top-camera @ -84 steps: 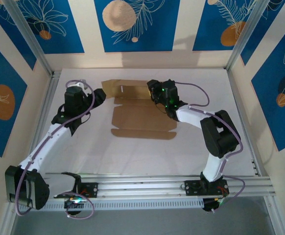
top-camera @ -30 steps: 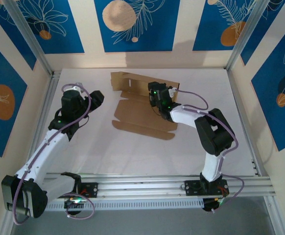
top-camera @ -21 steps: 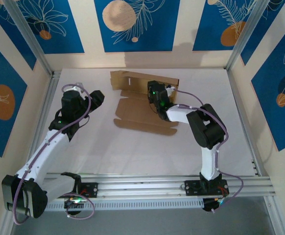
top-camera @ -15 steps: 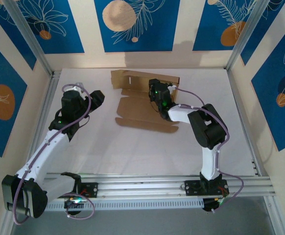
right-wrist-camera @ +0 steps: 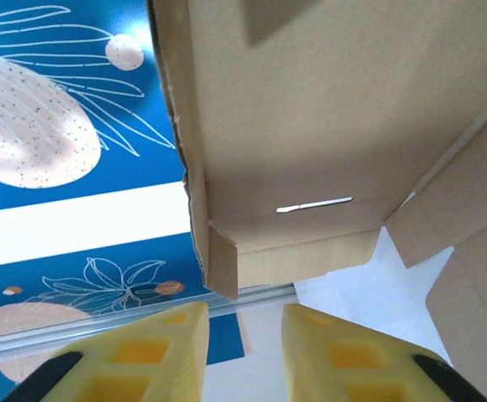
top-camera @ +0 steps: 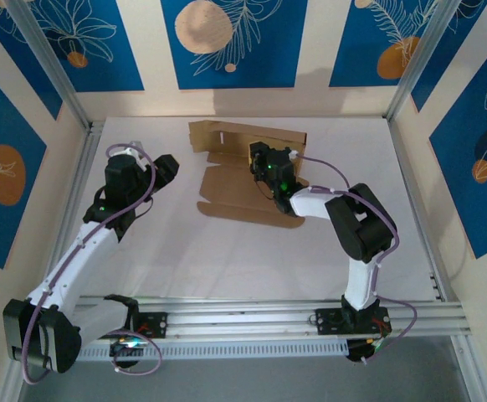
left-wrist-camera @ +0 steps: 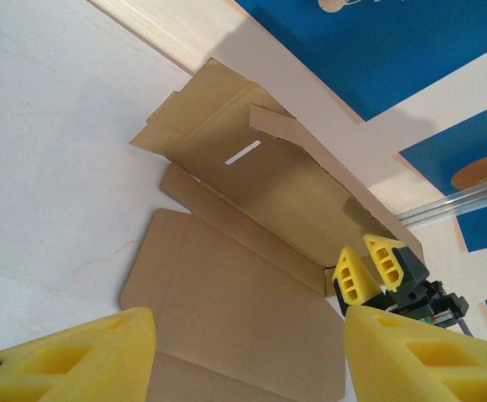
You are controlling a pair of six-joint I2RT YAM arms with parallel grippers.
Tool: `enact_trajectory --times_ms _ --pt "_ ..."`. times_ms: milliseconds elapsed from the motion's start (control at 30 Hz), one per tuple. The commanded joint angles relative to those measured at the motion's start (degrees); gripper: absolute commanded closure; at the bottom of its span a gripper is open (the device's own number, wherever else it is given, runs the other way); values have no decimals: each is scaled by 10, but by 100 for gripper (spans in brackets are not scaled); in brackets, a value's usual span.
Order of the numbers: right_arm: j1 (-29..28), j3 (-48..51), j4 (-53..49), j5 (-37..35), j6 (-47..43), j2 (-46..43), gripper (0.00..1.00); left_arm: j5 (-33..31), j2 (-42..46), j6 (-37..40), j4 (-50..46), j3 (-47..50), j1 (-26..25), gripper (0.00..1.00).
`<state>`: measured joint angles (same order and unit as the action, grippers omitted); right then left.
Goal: Fold the paper box
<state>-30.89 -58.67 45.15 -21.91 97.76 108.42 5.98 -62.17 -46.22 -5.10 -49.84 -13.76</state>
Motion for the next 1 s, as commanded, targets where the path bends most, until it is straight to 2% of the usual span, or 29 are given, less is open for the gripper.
enact_trajectory --times_ms 0,100,200,367,667,967 --pt "0 -3 21 10 -6 -20 59 11 9 -3 20 3 5 39" --pt "2 -20 -19 4 -10 -25 44 11 8 -4 19 1 5 39" --pt "7 -43 -50 0 -14 -21 41 11 9 -4 17 -2 5 39" --pt "18 -84 -65 -14 -7 8 42 10 8 -1 13 -7 5 39" --pt "24 -134 -87 -25 24 65 53 11 5 3 12 -9 5 39" --pt "31 -134 -78 -31 38 88 55 11 5 5 9 -8 5 39"
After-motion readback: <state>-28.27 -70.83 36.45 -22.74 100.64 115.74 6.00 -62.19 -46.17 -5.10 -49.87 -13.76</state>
